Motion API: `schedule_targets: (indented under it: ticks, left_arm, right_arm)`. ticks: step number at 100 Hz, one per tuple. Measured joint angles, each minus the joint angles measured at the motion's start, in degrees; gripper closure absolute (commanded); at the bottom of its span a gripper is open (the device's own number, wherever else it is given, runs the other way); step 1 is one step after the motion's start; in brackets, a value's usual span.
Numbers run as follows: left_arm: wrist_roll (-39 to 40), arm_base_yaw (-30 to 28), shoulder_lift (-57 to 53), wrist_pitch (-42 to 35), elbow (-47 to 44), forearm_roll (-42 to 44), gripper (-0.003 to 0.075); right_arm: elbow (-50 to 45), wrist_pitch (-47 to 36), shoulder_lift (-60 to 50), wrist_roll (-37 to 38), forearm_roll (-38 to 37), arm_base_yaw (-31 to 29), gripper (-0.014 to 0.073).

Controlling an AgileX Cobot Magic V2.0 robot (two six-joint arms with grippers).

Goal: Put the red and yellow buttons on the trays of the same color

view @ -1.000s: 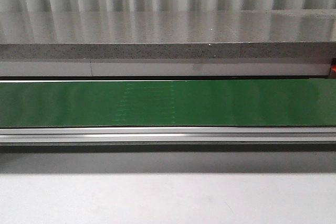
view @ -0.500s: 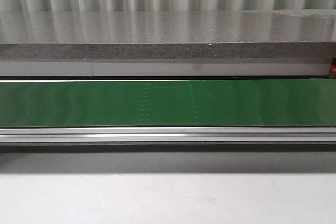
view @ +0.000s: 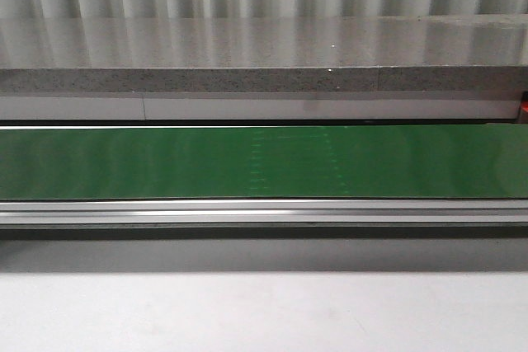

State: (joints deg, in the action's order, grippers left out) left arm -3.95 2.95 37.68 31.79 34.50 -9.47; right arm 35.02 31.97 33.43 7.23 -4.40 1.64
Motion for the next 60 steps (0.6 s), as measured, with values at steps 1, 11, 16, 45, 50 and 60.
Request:
schedule_targets:
  ticks: [1,11,16,45,50,60]
  left_arm:
    - [0.0,0.0,0.0,0.0,0.0,0.0,0.0740]
    - [0.0,0.0,0.0,0.0,0.0,0.0,0.0740]
    - [0.0,0.0,0.0,0.0,0.0,0.0,0.0740]
    - [0.0,0.0,0.0,0.0,0.0,0.0,0.0740]
    - [0.0,0.0,0.0,0.0,0.0,0.0,0.0740]
    - [0.0,0.0,0.0,0.0,0.0,0.0,0.0740]
  right_arm:
    - [-0.1,0.2,-0.2,0.0,0.0,0.0,0.0483]
    - [-0.5,0.7,-2.1,0.0,0.0,0.0,0.0621]
    - [-0.5,0.8,-2.5,0.0,0.0,0.0,0.0667]
    - [-0.5,1.4,-2.7,0.0,0.0,0.0,0.0661]
    - [-0.5,1.5,-2.7,0.0,0.0,0.0,0.0661]
    - [-0.5,1.5,-2.7,0.0,0.0,0.0,0.0661]
